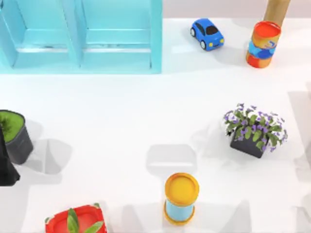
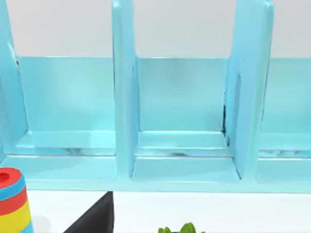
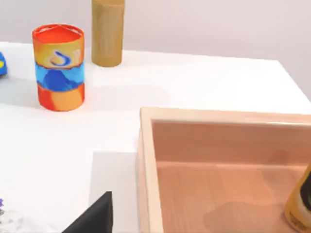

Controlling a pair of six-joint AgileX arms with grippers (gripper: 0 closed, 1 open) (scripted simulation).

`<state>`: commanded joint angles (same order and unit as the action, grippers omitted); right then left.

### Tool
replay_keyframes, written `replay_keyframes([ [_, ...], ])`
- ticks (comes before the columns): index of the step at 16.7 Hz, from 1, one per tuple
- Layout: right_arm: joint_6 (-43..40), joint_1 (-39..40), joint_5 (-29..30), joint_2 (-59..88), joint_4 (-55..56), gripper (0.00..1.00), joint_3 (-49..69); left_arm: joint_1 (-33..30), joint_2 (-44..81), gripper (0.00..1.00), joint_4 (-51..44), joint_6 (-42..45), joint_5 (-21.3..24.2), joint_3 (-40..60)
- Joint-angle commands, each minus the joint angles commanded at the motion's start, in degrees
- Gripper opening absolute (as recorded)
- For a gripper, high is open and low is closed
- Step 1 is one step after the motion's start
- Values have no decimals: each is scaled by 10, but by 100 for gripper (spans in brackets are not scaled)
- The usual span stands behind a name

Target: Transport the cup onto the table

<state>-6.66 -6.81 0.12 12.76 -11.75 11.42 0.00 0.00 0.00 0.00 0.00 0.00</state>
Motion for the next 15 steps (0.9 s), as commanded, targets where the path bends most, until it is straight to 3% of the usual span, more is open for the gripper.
replay_keyframes([
  [10,-212,-218,2,490,-407,100,375,0,0,100,0,0,0,0],
  [15,-294,-300,2,669,-558,100,519,0,0,100,0,0,0,0],
])
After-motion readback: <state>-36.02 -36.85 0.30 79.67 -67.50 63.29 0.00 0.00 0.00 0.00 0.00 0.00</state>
